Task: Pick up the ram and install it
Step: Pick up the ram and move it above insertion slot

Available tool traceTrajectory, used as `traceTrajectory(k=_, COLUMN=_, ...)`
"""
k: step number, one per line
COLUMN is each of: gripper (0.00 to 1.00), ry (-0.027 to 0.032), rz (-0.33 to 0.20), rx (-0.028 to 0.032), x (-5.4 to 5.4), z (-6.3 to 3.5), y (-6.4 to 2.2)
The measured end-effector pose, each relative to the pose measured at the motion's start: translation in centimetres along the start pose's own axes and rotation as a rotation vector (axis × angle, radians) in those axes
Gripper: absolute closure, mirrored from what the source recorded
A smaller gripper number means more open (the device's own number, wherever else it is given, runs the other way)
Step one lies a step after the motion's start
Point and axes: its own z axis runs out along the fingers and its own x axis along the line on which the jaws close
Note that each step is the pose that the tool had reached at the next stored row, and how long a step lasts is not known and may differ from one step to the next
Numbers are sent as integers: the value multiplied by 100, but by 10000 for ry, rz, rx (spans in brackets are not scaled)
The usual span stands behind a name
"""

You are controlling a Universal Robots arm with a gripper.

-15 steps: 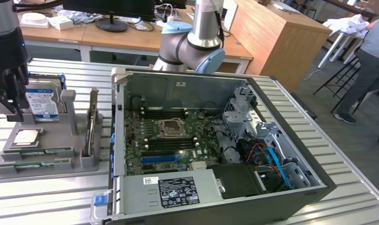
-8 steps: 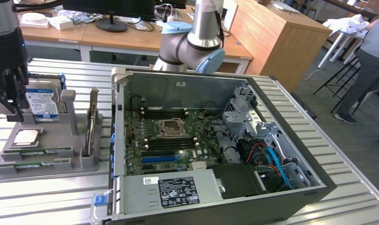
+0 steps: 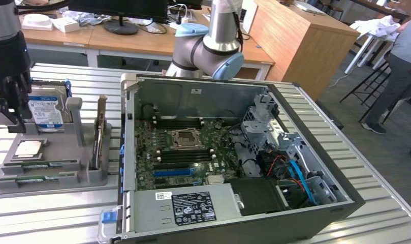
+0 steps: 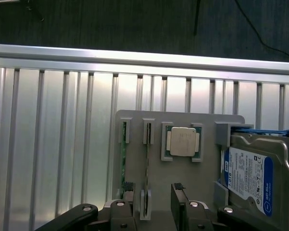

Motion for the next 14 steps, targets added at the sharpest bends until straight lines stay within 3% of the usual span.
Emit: traceTrajectory(k=14, gripper=57, ry=0, rz=0, rx=1, x=5, z=206, y=-9)
